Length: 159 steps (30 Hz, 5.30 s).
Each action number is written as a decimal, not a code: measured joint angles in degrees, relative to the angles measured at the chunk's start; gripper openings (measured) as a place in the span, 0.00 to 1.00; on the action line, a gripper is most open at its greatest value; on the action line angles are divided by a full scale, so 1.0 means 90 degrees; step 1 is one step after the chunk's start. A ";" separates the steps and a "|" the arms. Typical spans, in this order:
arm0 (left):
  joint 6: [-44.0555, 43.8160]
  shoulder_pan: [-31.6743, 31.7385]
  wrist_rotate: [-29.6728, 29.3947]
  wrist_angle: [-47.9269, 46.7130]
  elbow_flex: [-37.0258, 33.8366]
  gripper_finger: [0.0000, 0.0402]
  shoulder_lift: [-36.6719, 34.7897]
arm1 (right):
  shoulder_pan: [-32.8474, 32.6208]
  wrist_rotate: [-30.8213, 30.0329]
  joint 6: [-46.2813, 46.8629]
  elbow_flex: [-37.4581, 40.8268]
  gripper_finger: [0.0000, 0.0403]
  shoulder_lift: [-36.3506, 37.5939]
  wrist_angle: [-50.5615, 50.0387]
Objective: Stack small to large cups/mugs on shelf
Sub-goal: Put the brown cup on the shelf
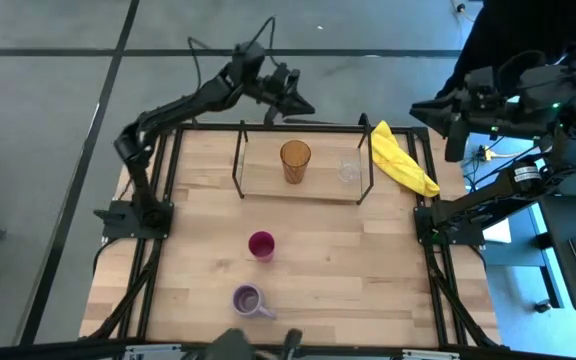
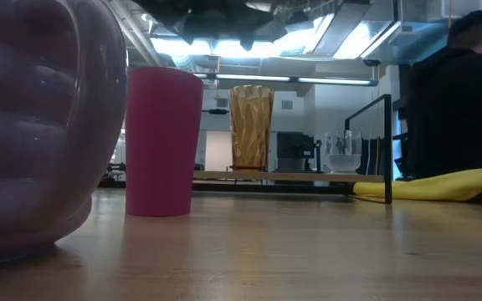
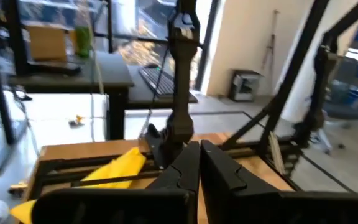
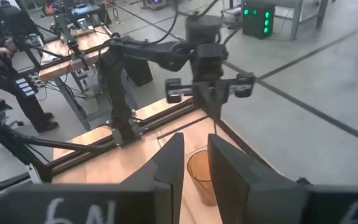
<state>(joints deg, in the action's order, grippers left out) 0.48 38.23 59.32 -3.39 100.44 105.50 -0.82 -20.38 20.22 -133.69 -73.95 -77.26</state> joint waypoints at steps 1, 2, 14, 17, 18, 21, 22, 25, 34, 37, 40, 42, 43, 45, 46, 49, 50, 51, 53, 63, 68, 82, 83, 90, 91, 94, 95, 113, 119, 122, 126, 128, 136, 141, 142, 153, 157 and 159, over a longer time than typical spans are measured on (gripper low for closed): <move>0.0149 0.0048 0.0102 -0.0287 0.0267 0.01 0.0153 | 0.0001 -0.0001 0.0055 0.0000 0.18 0.0002 -0.0004; 0.0317 0.0081 0.0167 -0.0585 0.0503 0.01 0.0299 | 0.0000 -0.0003 0.0081 -0.0001 0.18 -0.0013 -0.0001; 0.2393 0.0508 -0.1014 -0.5011 0.1960 0.01 0.1630 | 0.0000 -0.0180 0.0356 -0.0002 0.18 -0.0317 -0.0001; 0.2815 0.0460 -0.1114 -0.5351 0.1974 0.01 0.1608 | 0.0000 -0.0180 0.0394 -0.0002 0.18 -0.0376 -0.0006; 0.2825 0.0438 -0.1072 -0.5350 0.1975 0.01 0.1583 | 0.0000 -0.0180 0.0394 -0.0002 0.18 -0.0381 -0.0011; 0.2839 0.0365 -0.1027 -0.5251 0.1983 0.01 0.1475 | 0.0000 -0.0178 0.0423 -0.0002 0.18 -0.0386 -0.0011; 0.2845 0.0331 -0.1012 -0.5223 0.1992 0.01 0.1462 | 0.0000 -0.0178 0.0441 -0.0002 0.18 -0.0390 -0.0015; 0.2850 0.0244 -0.1016 -0.5300 0.1978 0.01 0.1492 | 0.0000 -0.0122 0.0567 -0.0002 0.18 -0.0438 -0.0083; 0.2860 -0.0164 -0.1350 -0.5377 0.1977 0.01 0.1486 | 0.0000 0.0109 0.0580 -0.0002 0.18 -0.0481 -0.0225; 0.2893 -0.0236 -0.1867 -0.5393 0.1975 0.01 0.1486 | 0.0000 0.0121 0.0564 -0.0002 0.18 -0.0481 -0.0275; 0.3019 -0.0292 -0.2501 -0.5388 0.1975 0.01 0.1486 | 0.0000 0.0120 0.0569 -0.0002 0.18 -0.0481 -0.0387; 0.3143 -0.0291 -0.2775 -0.5420 0.1975 0.01 0.1486 | 0.0000 0.0120 0.0587 -0.0002 0.18 -0.0481 -0.0481; 0.3295 -0.0272 -0.2891 -0.5483 0.1975 0.01 0.1486 | 0.0000 0.0121 0.0597 -0.0002 0.18 -0.0481 -0.0506; 0.3548 -0.0234 -0.3202 -0.5774 0.1974 0.01 0.1486 | 0.0000 0.0228 0.0583 -0.0002 0.18 -0.0481 -0.0540; 0.3652 -0.0215 -0.3361 -0.5948 0.1972 0.02 0.1486 | 0.0000 0.0317 0.0566 -0.0002 0.18 -0.0481 -0.0557; 0.3891 -0.0201 -0.3764 -0.6494 0.1961 0.05 0.1424 | -0.0002 0.0449 0.0554 -0.0002 0.18 -0.0481 -0.0558; 0.3952 -0.0206 -0.3858 -0.6610 0.1960 0.06 0.1389 | -0.0005 0.0453 0.0536 -0.0002 0.18 -0.0481 -0.0558; 0.3996 -0.0206 -0.3939 -0.6616 0.1960 0.08 0.1330 | -0.0002 0.0453 0.0525 -0.0002 0.18 -0.0481 -0.0558; 0.4009 -0.0208 -0.3988 -0.6679 0.1960 0.12 0.1194 | -0.0002 0.0453 0.0435 -0.0002 0.18 -0.0481 -0.0558; 0.3739 -0.0229 -0.3976 -0.6777 0.1972 0.30 0.0854 | -0.0002 0.0449 0.0226 -0.0002 0.18 -0.0481 -0.0555; 0.3475 -0.0319 -0.3657 -0.6808 0.1968 0.30 0.0915 | -0.0002 0.0451 0.0231 -0.0002 0.18 -0.0481 -0.0555; 0.2123 -0.0555 -0.4291 -0.7112 0.1968 0.30 0.0905 | -0.0002 0.0451 0.0184 -0.0002 0.18 -0.0481 -0.0604; 0.1983 -0.0552 -0.4298 -0.7170 0.1968 0.30 0.0905 | -0.0002 0.0452 0.0170 -0.0002 0.18 -0.0481 -0.0612; 0.0887 -0.0625 -0.4341 -0.7299 0.1968 0.30 0.0905 | -0.0002 0.0453 0.0047 -0.0002 0.18 -0.0481 -0.0621; 0.0779 -0.0645 -0.4343 -0.7319 0.1968 0.30 0.0905 | -0.0002 0.0453 0.0036 -0.0002 0.18 -0.0481 -0.0622; 0.0545 -0.0683 -0.4397 -0.7404 0.1968 0.30 0.0905 | -0.0002 0.0453 0.0035 -0.0002 0.18 -0.0481 -0.0710; 0.0467 -0.0704 -0.4482 -0.7415 0.1968 0.30 0.0915 | -0.0002 0.0453 0.0037 -0.0002 0.18 -0.0481 -0.0751; 0.0133 -0.1082 -0.5324 -0.7539 0.1939 0.30 0.1055 | -0.0002 0.0464 0.0015 -0.0002 0.18 -0.0498 -0.0910; 0.0127 -0.1151 -0.5418 -0.7422 0.1740 0.30 0.1090 | 0.0000 0.0614 0.0030 -0.0002 0.18 -0.0498 -0.0910; 0.0125 -0.1146 -0.5681 -0.7478 0.1667 0.30 0.1092 | 0.0000 0.0616 0.0032 -0.0002 0.18 -0.0498 -0.0919; 0.0133 -0.1143 -0.5754 -0.7551 0.1666 0.26 0.1092 | 0.0000 0.0616 0.0021 -0.0002 0.18 -0.0498 -0.0937; 0.0150 -0.1144 -0.5754 -0.7551 0.1666 0.23 0.1092 | 0.0000 0.0616 0.0010 -0.0002 0.18 -0.0498 -0.0946; 0.0340 -0.1143 -0.5787 -0.7603 0.1666 0.03 0.1092 | 0.0000 0.0614 -0.0118 -0.0002 0.18 -0.0498 -0.1011; 0.0464 -0.1136 -0.6271 -0.7983 0.1681 0.02 0.1059 | 0.0000 0.0614 -0.0116 -0.0002 0.18 -0.0493 -0.1065; 0.0502 -0.1111 -0.6331 -0.8115 0.1681 0.02 0.1027 | 0.0000 0.0614 -0.0116 -0.0002 0.18 -0.0491 -0.1069; 0.0991 -0.0854 -0.6705 -0.8301 0.1669 0.01 0.0474 | 0.0000 0.0611 -0.0131 -0.0002 0.18 -0.0476 -0.1070; 0.1135 -0.0767 -0.6658 -0.8456 0.1669 0.01 0.0473 | 0.0000 0.0611 -0.0106 -0.0001 0.18 -0.0476 -0.1070; 0.1264 -0.0720 -0.6654 -0.8483 0.1669 0.00 0.0473 | 0.0000 0.0611 -0.0105 -0.0002 0.18 -0.0476 -0.1068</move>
<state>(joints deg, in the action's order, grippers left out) 11.86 31.75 -0.56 -79.74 115.46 109.75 -0.82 -14.87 19.28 -133.70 -78.24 -86.87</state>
